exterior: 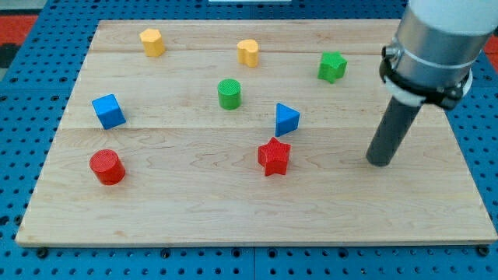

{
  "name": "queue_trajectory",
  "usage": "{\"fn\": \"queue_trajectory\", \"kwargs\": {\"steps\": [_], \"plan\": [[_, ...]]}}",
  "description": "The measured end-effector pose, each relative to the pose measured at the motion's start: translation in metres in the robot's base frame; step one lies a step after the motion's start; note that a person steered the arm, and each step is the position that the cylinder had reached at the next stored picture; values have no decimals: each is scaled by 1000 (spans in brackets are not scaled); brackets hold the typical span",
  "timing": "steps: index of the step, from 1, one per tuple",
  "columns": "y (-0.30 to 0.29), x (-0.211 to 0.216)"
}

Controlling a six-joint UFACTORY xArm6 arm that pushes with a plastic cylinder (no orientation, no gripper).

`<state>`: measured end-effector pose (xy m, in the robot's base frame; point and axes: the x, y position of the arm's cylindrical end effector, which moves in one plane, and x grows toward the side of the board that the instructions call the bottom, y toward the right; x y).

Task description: Point at the green star

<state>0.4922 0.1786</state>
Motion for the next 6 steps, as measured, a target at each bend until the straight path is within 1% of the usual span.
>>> {"fn": "queue_trajectory", "kwargs": {"steps": [1, 2, 3, 4, 5, 6], "plan": [[21, -33], [71, -43], [101, -82], [67, -89], [38, -104], [25, -131]]}}
